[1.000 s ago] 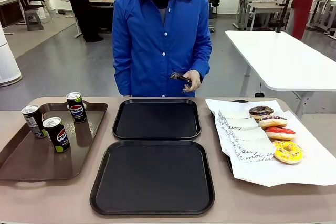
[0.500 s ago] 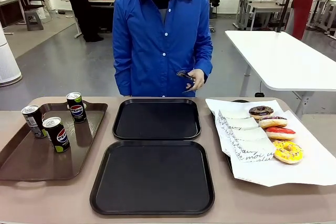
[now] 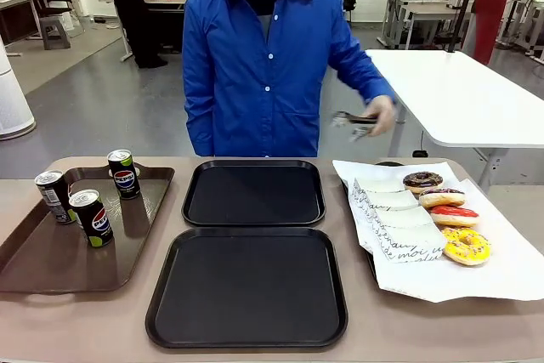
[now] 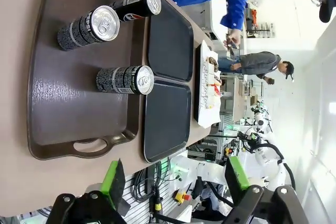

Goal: Set up donuts and drinks on trays.
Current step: Pick up one Pepsi coke and place it on the Flat Tray.

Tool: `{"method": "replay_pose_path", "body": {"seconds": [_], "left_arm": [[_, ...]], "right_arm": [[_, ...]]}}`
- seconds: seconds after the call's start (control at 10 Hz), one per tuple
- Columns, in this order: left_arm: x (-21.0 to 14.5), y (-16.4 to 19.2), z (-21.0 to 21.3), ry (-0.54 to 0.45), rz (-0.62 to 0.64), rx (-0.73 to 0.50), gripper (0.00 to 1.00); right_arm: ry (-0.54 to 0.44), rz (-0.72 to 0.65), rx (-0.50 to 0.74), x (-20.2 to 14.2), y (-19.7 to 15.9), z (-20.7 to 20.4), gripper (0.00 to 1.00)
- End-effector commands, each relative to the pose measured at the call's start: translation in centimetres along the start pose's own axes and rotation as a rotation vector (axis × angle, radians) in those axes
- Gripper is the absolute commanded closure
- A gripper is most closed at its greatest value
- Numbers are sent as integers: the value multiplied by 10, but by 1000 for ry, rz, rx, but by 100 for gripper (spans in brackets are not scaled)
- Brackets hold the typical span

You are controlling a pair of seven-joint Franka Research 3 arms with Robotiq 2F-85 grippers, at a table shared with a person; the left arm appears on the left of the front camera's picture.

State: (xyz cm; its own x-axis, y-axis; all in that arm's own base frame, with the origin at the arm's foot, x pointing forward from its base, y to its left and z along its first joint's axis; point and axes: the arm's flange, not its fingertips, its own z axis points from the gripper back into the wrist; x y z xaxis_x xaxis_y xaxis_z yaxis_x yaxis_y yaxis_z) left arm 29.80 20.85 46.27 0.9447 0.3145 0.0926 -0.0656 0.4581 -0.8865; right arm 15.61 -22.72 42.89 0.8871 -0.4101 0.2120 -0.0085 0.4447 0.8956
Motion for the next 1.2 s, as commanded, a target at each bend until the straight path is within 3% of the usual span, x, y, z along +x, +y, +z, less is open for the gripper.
{"method": "replay_pose_path", "body": {"seconds": [0.0, 0.4, 0.7, 1.1], "left_arm": [[1, -1, 0, -3, 1, -12, 0], [1, -1, 0, -3, 1, -12, 0], [1, -1, 0, -3, 1, -12, 0], [1, -1, 0, -3, 1, -12, 0]], "right_arm": [[-11, -5, 14, -2, -4, 2, 0], [-7, 25, -18, 5, 13, -16, 0], [100, 10, -77, 48, 31, -37, 0], [139, -11, -118, 83, 36, -49, 0]]}}
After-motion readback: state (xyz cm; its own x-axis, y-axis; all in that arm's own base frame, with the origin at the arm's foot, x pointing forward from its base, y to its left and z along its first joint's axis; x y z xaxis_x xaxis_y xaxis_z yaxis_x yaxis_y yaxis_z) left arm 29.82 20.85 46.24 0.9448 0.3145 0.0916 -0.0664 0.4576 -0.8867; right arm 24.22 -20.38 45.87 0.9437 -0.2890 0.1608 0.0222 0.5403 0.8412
